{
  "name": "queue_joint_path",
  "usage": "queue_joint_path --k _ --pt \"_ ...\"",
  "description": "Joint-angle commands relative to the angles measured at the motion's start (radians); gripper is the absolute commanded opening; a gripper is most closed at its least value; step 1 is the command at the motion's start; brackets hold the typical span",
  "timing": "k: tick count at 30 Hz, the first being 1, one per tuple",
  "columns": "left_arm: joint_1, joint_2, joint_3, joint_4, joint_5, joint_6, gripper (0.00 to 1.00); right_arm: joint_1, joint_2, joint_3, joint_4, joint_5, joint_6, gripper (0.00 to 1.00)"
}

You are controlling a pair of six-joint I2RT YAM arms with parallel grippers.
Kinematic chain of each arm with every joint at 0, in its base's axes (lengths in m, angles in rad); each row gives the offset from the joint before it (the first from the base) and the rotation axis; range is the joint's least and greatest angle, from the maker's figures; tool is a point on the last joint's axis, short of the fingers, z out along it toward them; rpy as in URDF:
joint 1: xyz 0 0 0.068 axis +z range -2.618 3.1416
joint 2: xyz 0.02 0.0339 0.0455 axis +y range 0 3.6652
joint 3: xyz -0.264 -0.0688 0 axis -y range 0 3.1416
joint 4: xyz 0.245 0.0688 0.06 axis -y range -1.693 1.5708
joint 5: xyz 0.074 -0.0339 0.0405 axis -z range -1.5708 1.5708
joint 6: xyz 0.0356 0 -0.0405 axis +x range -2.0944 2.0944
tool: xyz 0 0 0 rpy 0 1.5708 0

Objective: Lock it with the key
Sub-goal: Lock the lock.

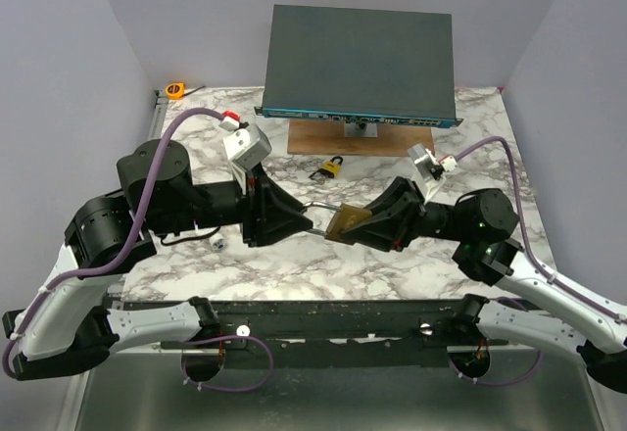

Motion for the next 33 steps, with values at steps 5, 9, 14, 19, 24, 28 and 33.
queue_joint_path --k 5,9,14,19,24,28,33 --pt "-0.001 -0.095 -0.170 0.067 0.132 0.030 0.40 -0.001 -0.048 0.133 -0.268 -0.107 -0.071 0.01" --pt "0.000 -0.104 -0.200 0.072 0.168 0.040 0.41 -0.001 -0.021 0.154 -0.329 -0.191 -0.078 0.01" --pt "0.000 -0.110 -0.228 0.076 0.219 0.049 0.38 -0.001 -0.025 0.181 -0.427 -0.196 -0.114 0.01" --pt "0.000 -0.116 -0.260 0.070 0.257 0.059 0.33 -0.001 -0.024 0.218 -0.475 -0.181 -0.135 0.01" --pt "0.000 -0.125 -0.282 0.053 0.258 0.071 0.35 -0.001 -0.017 0.249 -0.517 -0.177 -0.149 0.01" --pt "0.000 -0.132 -0.282 0.074 0.232 0.055 0.35 0.000 -0.011 0.267 -0.552 -0.172 -0.168 0.01" --pt "0.000 -0.157 -0.298 0.147 0.158 -0.008 0.36 -0.001 -0.014 0.268 -0.558 -0.144 -0.175 0.01"
